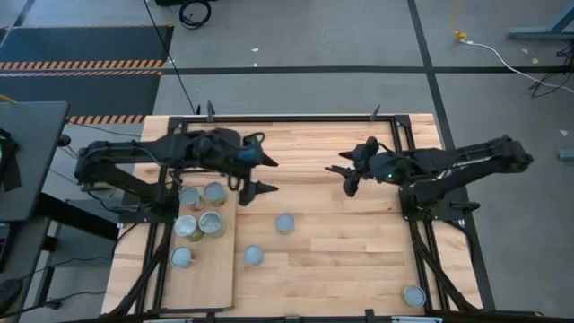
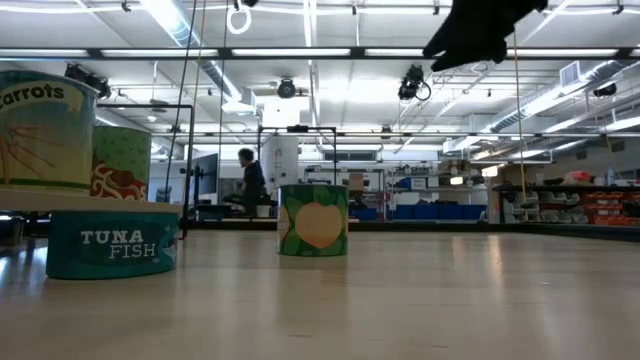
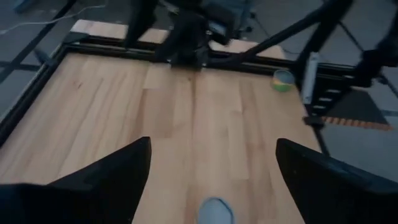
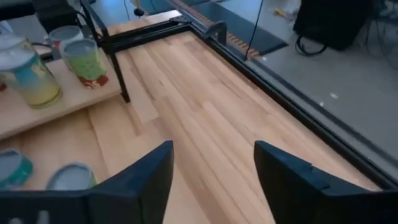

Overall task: Pick and place cans onto a shelf
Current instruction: Put the dark green can on the shelf

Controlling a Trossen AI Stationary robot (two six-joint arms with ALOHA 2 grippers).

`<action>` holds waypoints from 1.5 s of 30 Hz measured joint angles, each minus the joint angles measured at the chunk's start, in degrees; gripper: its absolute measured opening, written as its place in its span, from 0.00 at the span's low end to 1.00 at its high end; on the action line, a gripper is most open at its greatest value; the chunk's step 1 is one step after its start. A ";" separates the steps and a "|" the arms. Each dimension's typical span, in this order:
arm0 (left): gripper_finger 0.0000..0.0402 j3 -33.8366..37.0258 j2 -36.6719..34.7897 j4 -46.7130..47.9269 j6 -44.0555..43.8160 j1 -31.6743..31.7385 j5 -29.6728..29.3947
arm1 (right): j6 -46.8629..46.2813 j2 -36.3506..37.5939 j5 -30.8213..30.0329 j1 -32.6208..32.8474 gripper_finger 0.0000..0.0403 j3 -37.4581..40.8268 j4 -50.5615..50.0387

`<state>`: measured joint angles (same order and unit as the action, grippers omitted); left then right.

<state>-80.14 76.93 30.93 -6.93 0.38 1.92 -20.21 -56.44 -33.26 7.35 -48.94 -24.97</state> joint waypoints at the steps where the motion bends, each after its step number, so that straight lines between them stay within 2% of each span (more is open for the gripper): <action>1: 0.87 0.00 0.79 -0.49 -0.51 -0.16 -0.81 | 1.16 0.57 0.05 0.02 0.60 1.38 1.36; 4: 0.87 0.00 3.07 1.57 -2.07 -1.35 -2.57 | 3.36 1.37 0.60 0.02 0.65 4.46 5.03; 9: 0.87 -0.01 8.21 6.69 -4.76 -5.00 -6.33 | 3.52 1.89 1.69 0.07 0.72 6.09 4.19; 14: 0.87 -0.02 14.06 11.85 -8.22 -4.67 -5.12 | 3.76 4.60 3.00 0.13 0.79 6.07 2.34; 19: 0.87 -0.02 20.94 11.38 -2.38 -3.39 -4.57 | 2.80 7.54 3.98 0.15 0.87 6.07 -4.20; 24: 0.87 -0.04 27.77 9.78 0.95 -4.79 -2.27 | 2.15 8.25 4.92 0.16 0.93 6.09 -8.03; 28: 0.87 0.00 31.41 8.50 1.58 -7.02 -2.18 | 1.72 8.12 5.04 0.17 0.95 6.07 -8.88; 34: 0.87 -0.04 32.50 8.49 -1.41 -10.72 -1.07 | -0.50 8.04 6.05 0.15 0.95 6.07 -9.00; 38: 0.87 -0.07 32.61 7.55 -1.59 -12.35 -5.11 | -1.31 8.01 6.17 0.15 0.95 6.07 -9.11; 45: 0.87 -0.05 34.64 6.13 -3.07 -12.53 -5.07 | -2.38 8.01 7.11 0.15 0.95 6.07 -8.96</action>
<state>-80.19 111.57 37.07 -10.00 -12.15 -3.15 -22.59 -48.42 -26.15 7.51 -42.87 -33.93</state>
